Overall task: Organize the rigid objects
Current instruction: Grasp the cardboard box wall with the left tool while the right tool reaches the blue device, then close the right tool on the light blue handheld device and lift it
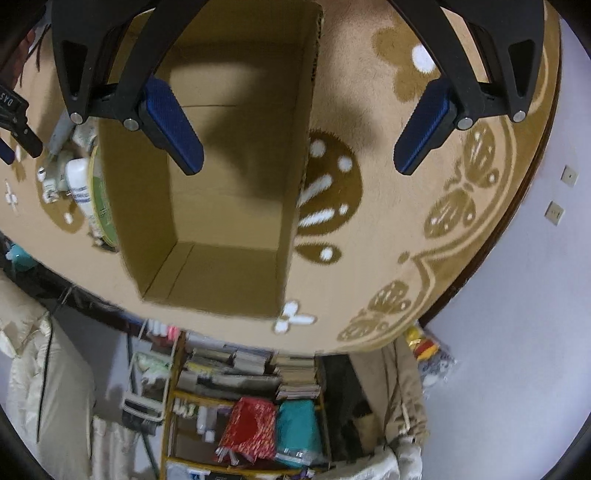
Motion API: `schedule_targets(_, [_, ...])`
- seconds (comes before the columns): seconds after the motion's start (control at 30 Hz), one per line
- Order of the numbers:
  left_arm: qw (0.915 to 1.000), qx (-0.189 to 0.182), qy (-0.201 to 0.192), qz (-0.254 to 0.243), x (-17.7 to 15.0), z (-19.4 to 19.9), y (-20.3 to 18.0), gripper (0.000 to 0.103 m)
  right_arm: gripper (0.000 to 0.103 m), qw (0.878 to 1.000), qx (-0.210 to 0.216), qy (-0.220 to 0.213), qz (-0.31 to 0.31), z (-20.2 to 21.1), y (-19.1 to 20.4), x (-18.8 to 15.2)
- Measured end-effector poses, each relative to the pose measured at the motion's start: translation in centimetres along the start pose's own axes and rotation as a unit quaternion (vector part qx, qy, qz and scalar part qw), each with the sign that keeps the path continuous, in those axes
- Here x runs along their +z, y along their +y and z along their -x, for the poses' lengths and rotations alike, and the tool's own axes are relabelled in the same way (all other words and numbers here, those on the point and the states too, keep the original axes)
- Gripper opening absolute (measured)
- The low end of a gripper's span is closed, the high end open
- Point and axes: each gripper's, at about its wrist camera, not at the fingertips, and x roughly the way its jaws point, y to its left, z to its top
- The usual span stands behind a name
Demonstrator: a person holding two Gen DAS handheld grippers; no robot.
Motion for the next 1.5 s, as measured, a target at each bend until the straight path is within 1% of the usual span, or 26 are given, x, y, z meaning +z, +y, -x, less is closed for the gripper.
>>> schedule_targets(0.13, [0.9997,-0.004,0.021,0.011,-0.2,-1.3,0.6,0.096,0.103,0.999,-0.015,0.036,-0.023,-2.0,-1.0,-0.5])
schedule_targets(0.2, [0.9992,-0.003,0.033,0.021,-0.2,-1.8,1.0,0.090,0.103,0.998,-0.024,0.053,-0.032,-2.9,-1.6,-0.8])
schedule_targets(0.27, [0.9984,-0.008,0.049,0.026,-0.4,-2.3,1.2,0.087,0.103,0.995,-0.029,0.080,-0.043,-3.9,-2.3,-1.1])
schedule_targets(0.33, [0.9978,-0.011,0.061,0.023,-0.7,-2.5,1.2,0.079,0.103,0.993,-0.031,0.103,-0.053,-4.9,-2.9,-1.6])
schedule_targets(0.37, [0.9975,-0.015,0.066,0.019,-0.8,-2.6,1.2,0.070,0.103,0.992,-0.035,0.112,-0.057,-5.2,-3.0,-1.8])
schedule_targets(0.4, [0.9969,-0.020,0.074,0.017,-1.0,-2.8,1.1,0.063,0.103,0.991,-0.037,0.118,-0.059,-5.5,-3.1,-2.0])
schedule_targets(0.43, [0.9965,-0.020,0.079,0.018,-1.1,-2.9,1.1,0.060,0.103,0.990,-0.039,0.124,-0.060,-5.8,-3.2,-2.1])
schedule_targets(0.5, [0.9955,-0.017,0.091,0.020,-1.4,-3.2,1.1,0.051,0.103,0.988,-0.043,0.136,-0.058,-6.3,-3.1,-2.4])
schedule_targets(0.53, [0.9950,-0.013,0.096,0.021,-1.5,-3.3,1.1,0.051,0.103,0.988,-0.043,0.139,-0.055,-6.5,-3.0,-2.5])
schedule_targets(0.6, [0.9924,0.002,0.122,0.021,-1.7,-4.2,1.3,0.050,0.103,0.987,-0.046,0.145,-0.047,-6.8,-2.7,-2.8])
schedule_targets(0.63, [0.9908,0.003,0.134,0.024,-1.8,-4.7,1.5,0.050,0.103,0.987,-0.048,0.149,-0.043,-7.0,-2.6,-3.0])
schedule_targets(0.7, [0.9880,-0.009,0.150,0.038,-2.1,-5.2,1.9,0.048,0.103,0.985,-0.053,0.158,-0.036,-7.2,-2.0,-3.5])
schedule_targets(0.77, [0.9880,-0.009,0.149,0.038,-2.2,-5.1,2.0,0.048,0.103,0.986,-0.063,0.153,-0.032,-7.2,-1.6,-3.5])
schedule_targets(0.83, [0.9899,0.002,0.138,0.031,-2.2,-4.8,1.9,0.048,0.103,0.986,-0.071,0.152,-0.025,-7.4,-1.2,-3.5])
schedule_targets(0.9, [0.9912,0.016,0.128,0.029,-2.3,-4.6,1.9,0.044,0.103,0.985,-0.082,0.150,-0.022,-7.5,-0.6,-3.7])
schedule_targets(0.93, [0.9911,0.015,0.129,0.030,-2.3,-4.6,1.9,0.042,0.103,0.984,-0.087,0.153,-0.023,-7.6,-0.5,-3.8])
schedule_targets(1.0, [0.9901,0.000,0.134,0.041,-2.3,-4.7,2.2,0.036,0.103,0.983,-0.087,0.158,-0.025,-8.1,-0.4,-4.1])
schedule_targets(1.03, [0.9898,-0.004,0.136,0.043,-2.3,-4.7,2.2,0.034,0.102,0.983,-0.086,0.159,-0.027,-8.2,-0.3,-4.1])
schedule_targets(1.07, [0.9898,-0.006,0.136,0.042,-2.3,-4.7,2.1,0.032,0.097,0.984,-0.080,0.159,-0.029,-8.3,-0.2,-4.2])
schedule_targets(1.1, [0.9901,-0.006,0.135,0.039,-2.4,-4.7,2.0,0.029,0.095,0.984,-0.073,0.160,-0.030,-8.3,-0.1,-4.1])
schedule_targets(1.13, [0.9904,-0.005,0.134,0.033,-2.4,-4.7,1.8,0.027,0.090,0.984,-0.070,0.159,-0.029,-8.3,0.0,-4.1])
schedule_targets(1.2, [0.9909,-0.005,0.133,0.022,-2.5,-4.6,1.3,0.019,0.079,0.986,-0.062,0.155,-0.020,-8.3,0.3,-4.3])
schedule_targets(1.27, [0.9916,-0.002,0.129,0.010,-2.6,-4.5,0.9,0.017,0.062,0.987,-0.048,0.153,-0.015,-8.2,1.2,-4.1])
schedule_targets(1.33, [0.9924,0.008,0.122,-0.003,-2.7,-4.4,0.5,0.017,0.060,0.987,-0.040,0.153,-0.010,-8.3,1.6,-4.0])
schedule_targets(1.4, [0.9926,0.013,0.120,-0.010,-2.7,-4.4,0.4,0.017,0.057,0.987,-0.036,0.155,-0.019,-8.3,1.5,-3.8])
schedule_targets(1.5, [0.9927,0.017,0.118,-0.018,-2.8,-4.3,0.1,0.014,0.047,0.986,-0.031,0.156,-0.039,-8.1,0.1,-3.4])
